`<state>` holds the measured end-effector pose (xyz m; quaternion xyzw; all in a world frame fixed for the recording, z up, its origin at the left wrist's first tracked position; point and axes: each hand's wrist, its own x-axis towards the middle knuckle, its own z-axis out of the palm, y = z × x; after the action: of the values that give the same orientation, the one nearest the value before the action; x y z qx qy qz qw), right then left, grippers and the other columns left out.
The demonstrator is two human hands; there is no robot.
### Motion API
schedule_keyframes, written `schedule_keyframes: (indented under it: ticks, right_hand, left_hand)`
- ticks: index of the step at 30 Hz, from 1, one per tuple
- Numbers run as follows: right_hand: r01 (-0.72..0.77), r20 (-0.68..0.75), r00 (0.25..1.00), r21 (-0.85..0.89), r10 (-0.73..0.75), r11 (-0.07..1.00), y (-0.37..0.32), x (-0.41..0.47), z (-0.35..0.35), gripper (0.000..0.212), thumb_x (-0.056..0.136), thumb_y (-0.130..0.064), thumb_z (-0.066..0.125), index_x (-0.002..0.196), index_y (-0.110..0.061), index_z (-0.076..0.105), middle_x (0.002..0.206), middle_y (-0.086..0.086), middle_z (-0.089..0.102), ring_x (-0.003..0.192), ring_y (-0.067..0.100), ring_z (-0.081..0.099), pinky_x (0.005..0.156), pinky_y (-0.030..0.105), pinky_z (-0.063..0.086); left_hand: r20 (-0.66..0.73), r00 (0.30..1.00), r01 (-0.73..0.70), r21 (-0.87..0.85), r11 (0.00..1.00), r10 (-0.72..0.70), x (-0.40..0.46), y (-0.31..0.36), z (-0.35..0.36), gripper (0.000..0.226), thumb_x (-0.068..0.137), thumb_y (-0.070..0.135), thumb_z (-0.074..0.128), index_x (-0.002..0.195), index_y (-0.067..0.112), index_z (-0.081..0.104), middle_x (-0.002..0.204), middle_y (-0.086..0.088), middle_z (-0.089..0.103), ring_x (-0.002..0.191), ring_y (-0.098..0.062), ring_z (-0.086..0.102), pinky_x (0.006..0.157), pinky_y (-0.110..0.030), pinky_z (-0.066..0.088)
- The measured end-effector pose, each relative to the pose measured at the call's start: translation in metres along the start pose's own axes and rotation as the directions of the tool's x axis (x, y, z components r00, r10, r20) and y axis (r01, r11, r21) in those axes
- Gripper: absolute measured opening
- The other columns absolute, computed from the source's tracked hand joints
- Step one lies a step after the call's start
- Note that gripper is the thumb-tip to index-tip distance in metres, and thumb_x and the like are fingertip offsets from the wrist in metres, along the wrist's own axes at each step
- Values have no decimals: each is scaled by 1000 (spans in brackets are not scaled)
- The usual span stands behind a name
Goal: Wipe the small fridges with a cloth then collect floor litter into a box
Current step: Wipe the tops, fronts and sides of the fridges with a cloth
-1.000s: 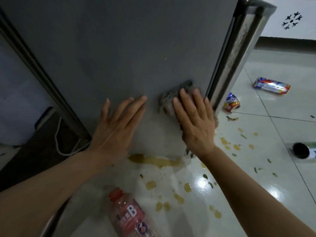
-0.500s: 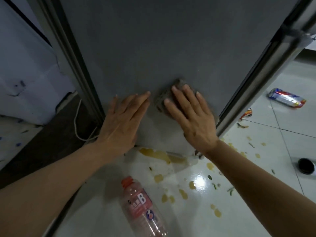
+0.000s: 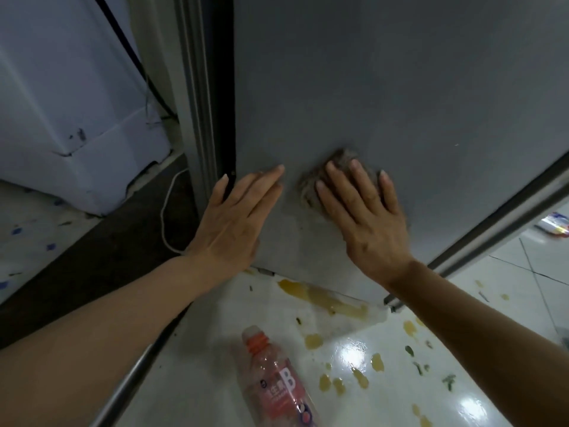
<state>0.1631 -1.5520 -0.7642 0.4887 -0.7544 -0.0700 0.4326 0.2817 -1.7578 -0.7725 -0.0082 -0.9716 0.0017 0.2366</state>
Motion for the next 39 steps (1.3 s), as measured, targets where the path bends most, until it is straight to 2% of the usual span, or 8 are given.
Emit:
schedule_keyframes:
  ticks: [6, 10, 14, 20, 22, 26, 30, 39]
  right_hand:
    - [504, 597, 670, 70, -441, 861, -53, -23, 30, 57, 96, -19, 14, 151, -17, -3, 159, 1, -8, 140, 21, -21, 108, 47, -22]
    - [366, 277, 898, -43, -341, 930, -44, -5, 26, 50, 93, -15, 27, 140, -21, 42, 149, -5, 36, 139, 16, 31, 116, 42, 1]
    - [121, -4, 993, -7, -121, 993, -36, 19, 25, 46, 100, -7, 22, 143, -13, 38, 150, -1, 31, 141, 19, 26, 116, 43, 7]
    - [536, 540, 699, 36, -468, 843, -75, -6, 45, 63, 88, -26, 0, 148, -19, 16, 156, 1, 13, 144, 21, 9, 113, 48, -16]
    - [507, 547, 715, 23, -435, 862, -76, 1, 41, 63, 88, -27, 5, 148, -18, 21, 155, 0, 10, 142, 21, 2, 112, 44, -18]
    - [255, 125, 959, 20, -255, 967, -61, 38, 24, 49, 93, -11, 26, 139, -10, 43, 148, 0, 34, 137, 21, 26, 115, 41, 2]
    - [93, -127, 988, 57, -85, 994, -65, 85, 26, 45, 99, -6, 24, 142, -9, 40, 150, 5, 35, 141, 22, 24, 116, 47, 4]
    - [501, 416, 796, -43, -440, 864, -121, 40, 68, 56, 93, -28, 38, 146, -12, 29, 153, 6, 29, 144, 23, 12, 112, 50, -18]
  left_hand:
    - [54, 997, 47, -1, 999, -47, -11, -5, 16, 84, 65, -3, 62, 143, 12, 32, 157, -3, 17, 139, -22, 17, 107, -54, 27]
    - [74, 975, 215, -76, 974, -210, -20, -14, 20, 87, 71, 3, 68, 146, 15, 24, 157, 4, 4, 141, -19, 11, 110, -52, 25]
    - [49, 932, 350, -366, 862, -358, -24, -21, 30, 84, 78, 0, 61, 148, 15, 17, 158, 1, 4, 136, -17, 25, 107, -33, 34]
    - [157, 905, 405, -605, 686, -396, -33, -27, 45, 80, 86, 5, 55, 149, 28, 10, 153, 6, 25, 137, -5, 28, 108, -16, 23]
    - [189, 890, 430, -652, 624, -415, -35, -30, 48, 80, 85, 4, 56, 147, 31, 14, 149, 10, 32, 134, -3, 34, 107, -17, 27]
    - [261, 839, 476, -778, 411, -477, -33, -33, 52, 77, 84, -4, 53, 146, 27, 20, 142, 9, 43, 128, 2, 39, 106, -20, 34]
    - [274, 775, 517, -793, 323, -570, -26, -38, 61, 68, 82, -5, 53, 142, 20, 32, 125, 11, 58, 116, 5, 50, 100, -15, 39]
    - [374, 679, 561, -819, 118, -632, -37, -48, 76, 40, 86, -8, 52, 116, 17, 44, 101, 8, 58, 80, 15, 56, 68, 1, 43]
